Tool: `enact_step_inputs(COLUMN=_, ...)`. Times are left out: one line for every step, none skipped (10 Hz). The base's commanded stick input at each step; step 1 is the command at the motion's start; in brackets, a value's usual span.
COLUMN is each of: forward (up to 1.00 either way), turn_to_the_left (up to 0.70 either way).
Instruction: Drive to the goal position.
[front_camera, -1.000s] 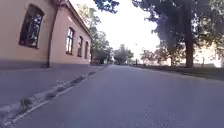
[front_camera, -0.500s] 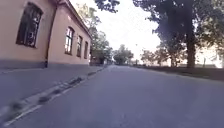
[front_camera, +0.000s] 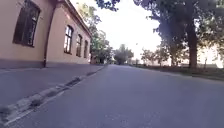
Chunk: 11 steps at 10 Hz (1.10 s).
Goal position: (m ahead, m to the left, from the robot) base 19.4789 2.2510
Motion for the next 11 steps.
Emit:
enact_step_inputs(forward=0.50, turn_to_the_left=0.00)
enact_step_inputs(forward=0.50, turn_to_the_left=0.00)
enact_step_inputs(forward=0.50, turn_to_the_left=0.00)
enact_step_inputs(forward=0.50, turn_to_the_left=0.00)
enact_step_inputs(forward=0.50, turn_to_the_left=0.00)
enact_step_inputs(forward=0.50, turn_to_the_left=0.00)
enact_step_inputs(forward=0.50, turn_to_the_left=0.00)
enact_step_inputs(forward=0.50, turn_to_the_left=0.00)
enact_step_inputs(forward=0.50, turn_to_the_left=0.00)
enact_step_inputs(forward=0.50, turn_to_the_left=0.00)
enact_step_inputs(forward=0.50, turn_to_the_left=0.00)
